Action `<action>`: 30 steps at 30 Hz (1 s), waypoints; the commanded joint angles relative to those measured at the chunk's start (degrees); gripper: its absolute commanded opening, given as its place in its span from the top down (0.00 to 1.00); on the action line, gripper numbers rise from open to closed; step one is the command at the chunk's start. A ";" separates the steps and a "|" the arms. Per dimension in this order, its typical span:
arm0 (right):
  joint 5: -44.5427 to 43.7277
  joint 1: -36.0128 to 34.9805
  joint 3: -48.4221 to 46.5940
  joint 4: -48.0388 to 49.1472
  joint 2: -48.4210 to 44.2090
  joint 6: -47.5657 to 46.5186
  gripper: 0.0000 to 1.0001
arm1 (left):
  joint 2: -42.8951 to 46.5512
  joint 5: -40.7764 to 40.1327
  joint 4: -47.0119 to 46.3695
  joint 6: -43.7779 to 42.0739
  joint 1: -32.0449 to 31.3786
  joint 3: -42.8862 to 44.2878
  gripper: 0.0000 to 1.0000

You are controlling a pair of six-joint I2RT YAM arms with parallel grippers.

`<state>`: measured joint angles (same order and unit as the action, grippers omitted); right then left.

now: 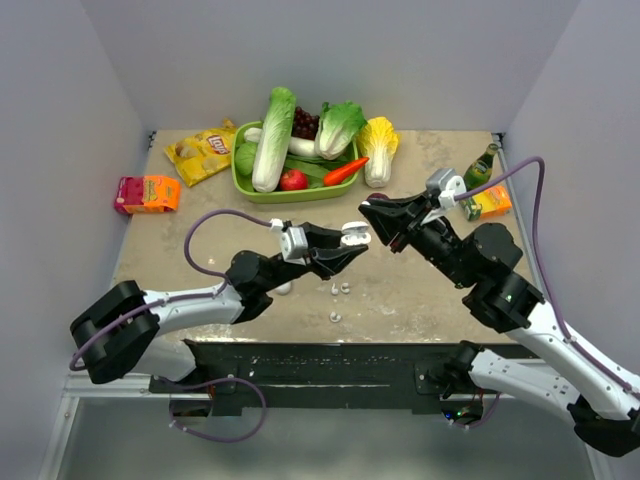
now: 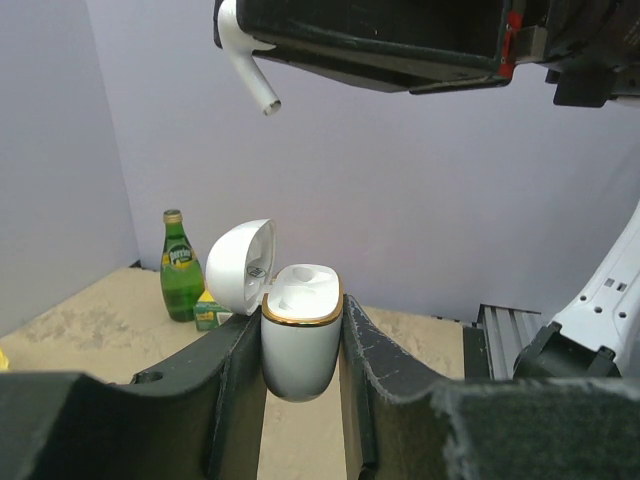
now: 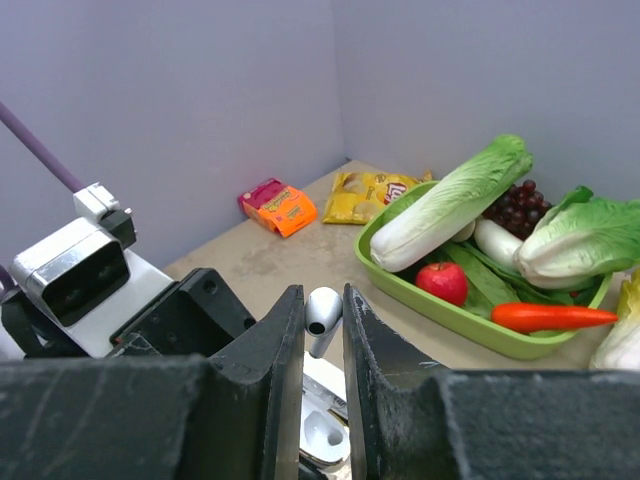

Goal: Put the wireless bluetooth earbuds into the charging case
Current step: Place the earbud in the charging case.

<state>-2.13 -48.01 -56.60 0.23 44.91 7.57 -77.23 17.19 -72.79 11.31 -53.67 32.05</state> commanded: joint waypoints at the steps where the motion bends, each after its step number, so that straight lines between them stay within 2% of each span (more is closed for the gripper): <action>1: 1.96 -0.59 -1.59 4.86 -0.08 -1.60 1.00 | -1.51 0.74 -11.93 -0.50 0.41 4.06 1.00; 15: 0.20 -1.03 2.36 8.47 -1.75 -2.47 1.00 | -2.84 -1.81 -1.66 6.17 0.41 10.31 1.00; 24: -1.64 -1.12 3.51 10.84 -1.75 -3.62 1.00 | -3.63 -1.37 10.11 9.87 0.41 16.10 1.00; 30: -4.19 -1.21 4.74 12.16 -2.01 -4.41 1.00 | -4.33 -1.37 11.80 12.94 0.41 16.73 1.00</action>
<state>-3.53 -48.86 -52.88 8.64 43.64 4.80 -80.86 16.08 -61.67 21.28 -53.63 46.28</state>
